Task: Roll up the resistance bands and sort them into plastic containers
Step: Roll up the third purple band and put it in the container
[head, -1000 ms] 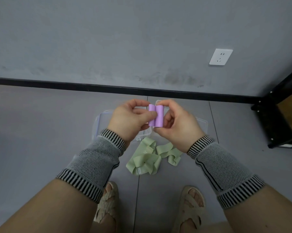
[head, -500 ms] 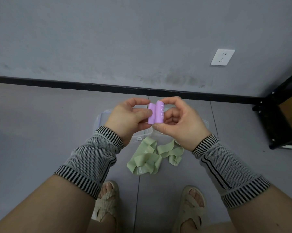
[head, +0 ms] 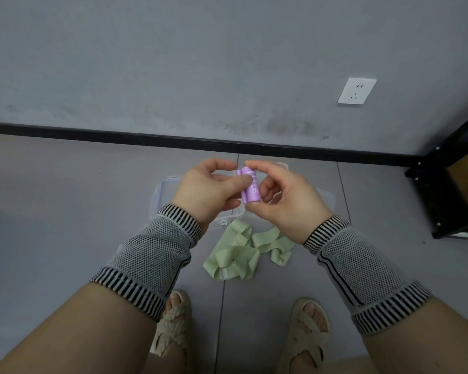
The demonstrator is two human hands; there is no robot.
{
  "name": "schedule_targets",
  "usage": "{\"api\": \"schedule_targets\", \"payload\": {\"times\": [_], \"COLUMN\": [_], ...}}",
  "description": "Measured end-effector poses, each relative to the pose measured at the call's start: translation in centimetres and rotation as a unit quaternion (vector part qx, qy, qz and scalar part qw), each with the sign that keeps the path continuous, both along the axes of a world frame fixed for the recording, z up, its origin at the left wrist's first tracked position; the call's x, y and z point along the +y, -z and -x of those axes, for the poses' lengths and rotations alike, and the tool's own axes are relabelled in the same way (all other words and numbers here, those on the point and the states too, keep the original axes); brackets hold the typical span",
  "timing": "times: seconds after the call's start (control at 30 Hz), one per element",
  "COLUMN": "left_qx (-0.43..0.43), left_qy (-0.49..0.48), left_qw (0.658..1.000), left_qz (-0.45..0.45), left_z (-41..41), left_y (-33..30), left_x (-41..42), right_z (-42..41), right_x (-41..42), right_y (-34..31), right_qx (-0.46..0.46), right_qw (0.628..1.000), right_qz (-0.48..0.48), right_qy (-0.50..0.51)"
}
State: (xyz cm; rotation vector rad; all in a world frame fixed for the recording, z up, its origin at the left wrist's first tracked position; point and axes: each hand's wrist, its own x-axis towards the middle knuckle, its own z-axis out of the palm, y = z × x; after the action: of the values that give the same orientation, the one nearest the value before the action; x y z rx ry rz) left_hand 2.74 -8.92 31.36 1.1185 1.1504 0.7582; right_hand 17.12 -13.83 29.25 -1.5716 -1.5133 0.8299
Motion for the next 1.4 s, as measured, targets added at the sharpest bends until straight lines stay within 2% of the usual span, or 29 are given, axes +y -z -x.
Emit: {"api": "schedule_targets", "payload": {"times": [0.1,0.23,0.43,0.6,0.8,1.0,1.23,1.4], "left_qx": [-0.002,-0.046,-0.043,-0.022,-0.03,-0.028,-0.01,-0.018], "left_qy": [-0.004,-0.028,-0.007,-0.017,-0.025,-0.009,0.002,-0.004], "left_qw": [1.0,0.998,0.999,0.999,0.998,0.998,0.999,0.999], "left_qz": [0.0,0.013,0.021,0.041,0.047,0.063,0.047,0.036], "left_z": [-0.1,0.3,0.3,0.6,0.4,0.3,0.1,0.1], "left_y": [0.1,0.2,0.1,0.0,0.0,-0.1,0.1,0.1], "left_x": [0.1,0.4,0.2,0.4,0.4,0.2,0.1,0.0], "right_z": [0.2,-0.1,0.2,-0.2,0.1,0.1,0.9,1.5], "right_x": [0.0,0.0,0.1,0.4,0.4,0.5,0.4,0.4], "right_y": [-0.1,-0.3,-0.3,-0.3,-0.1,-0.2,0.0,0.0], "right_qx": [0.009,0.155,0.263,0.241,0.313,0.291,0.291,0.292], "right_qw": [1.0,0.986,0.957,0.961,0.935,0.939,0.926,0.922], "right_qz": [0.001,0.044,0.078,0.056,0.064,0.057,0.023,0.004], "right_qy": [-0.003,0.053,0.096,0.126,0.156,0.172,0.241,0.253]}}
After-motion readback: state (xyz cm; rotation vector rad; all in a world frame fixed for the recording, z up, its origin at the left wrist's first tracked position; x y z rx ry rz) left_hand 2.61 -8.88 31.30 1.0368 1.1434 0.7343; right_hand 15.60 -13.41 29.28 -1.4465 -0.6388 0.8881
